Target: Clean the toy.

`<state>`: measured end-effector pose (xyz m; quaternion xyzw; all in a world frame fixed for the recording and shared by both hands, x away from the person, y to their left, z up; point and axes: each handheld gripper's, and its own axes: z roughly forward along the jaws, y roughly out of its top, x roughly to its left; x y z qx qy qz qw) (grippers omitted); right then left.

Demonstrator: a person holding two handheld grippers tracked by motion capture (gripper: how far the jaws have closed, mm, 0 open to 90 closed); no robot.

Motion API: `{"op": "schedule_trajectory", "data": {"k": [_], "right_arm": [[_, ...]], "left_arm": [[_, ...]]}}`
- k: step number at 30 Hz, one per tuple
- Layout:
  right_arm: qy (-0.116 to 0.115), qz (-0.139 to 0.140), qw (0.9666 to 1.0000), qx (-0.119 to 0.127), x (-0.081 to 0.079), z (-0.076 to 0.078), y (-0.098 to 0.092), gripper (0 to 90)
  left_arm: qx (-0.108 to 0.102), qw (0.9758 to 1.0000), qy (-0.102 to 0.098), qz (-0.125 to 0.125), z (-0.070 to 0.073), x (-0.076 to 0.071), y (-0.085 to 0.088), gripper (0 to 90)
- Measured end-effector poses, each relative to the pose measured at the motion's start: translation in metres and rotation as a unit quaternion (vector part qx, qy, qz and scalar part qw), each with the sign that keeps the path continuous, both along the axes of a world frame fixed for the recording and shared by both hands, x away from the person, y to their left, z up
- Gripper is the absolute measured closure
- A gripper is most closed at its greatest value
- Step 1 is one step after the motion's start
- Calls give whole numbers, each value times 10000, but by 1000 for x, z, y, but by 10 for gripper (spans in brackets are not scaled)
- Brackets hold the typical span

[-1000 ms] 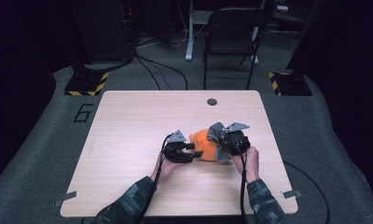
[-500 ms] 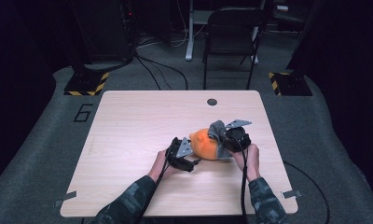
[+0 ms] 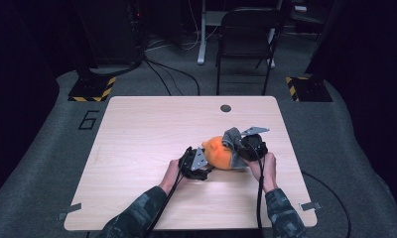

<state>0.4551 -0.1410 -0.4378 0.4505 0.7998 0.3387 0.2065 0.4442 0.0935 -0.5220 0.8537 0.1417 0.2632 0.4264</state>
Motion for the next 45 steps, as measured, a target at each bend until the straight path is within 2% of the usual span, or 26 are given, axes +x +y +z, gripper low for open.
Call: {"op": "schedule_trajectory", "data": {"k": [3,7,11,14,17,18,21,24,27,32,36,39,45], "right_arm": [[3,1,10000,27,0,-1,0,766],[-21,1,10000,45,0,-2,-1,766],[-9,3,10000,70,0,-2,0,767],[-57,8,9999,110,0,-2,0,766],[-90,46,9998,197,-2,0,-3,764],[-173,102,9995,236,-2,1,-5,764],[-341,40,9986,414,-5,9,-11,763],[-554,-135,9972,486,-8,16,-22,762],[-636,-362,9958,556,-8,20,-39,761],[-572,-897,9925,599,-7,14,-74,759],[-321,-1174,9902,690,-2,0,-92,758],[-245,-1215,9902,645,0,-5,-97,758],[-271,-1300,9887,693,-1,-2,-102,757]], "left_arm": [[-31,10000,-23,-6,-1,0,0,360],[-36,10000,-86,13,-2,-1,-3,518],[-60,10000,-55,-19,-3,-1,-4,677],[-84,10000,-6,-16,-3,-1,-3,736],[-196,9998,105,7,-3,1,-2,764],[-217,9997,133,11,-3,1,-1,771],[-237,9996,148,4,-2,1,-1,785],[-271,9995,167,0,-3,1,0,789],[-281,9995,173,-2,-3,1,0,791],[-311,9994,165,-8,-3,1,1,795],[-455,9987,247,-14,-2,2,2,800],[-678,9969,411,-15,3,5,4,804],[-1179,9890,888,-112,23,1,6,807]]}}
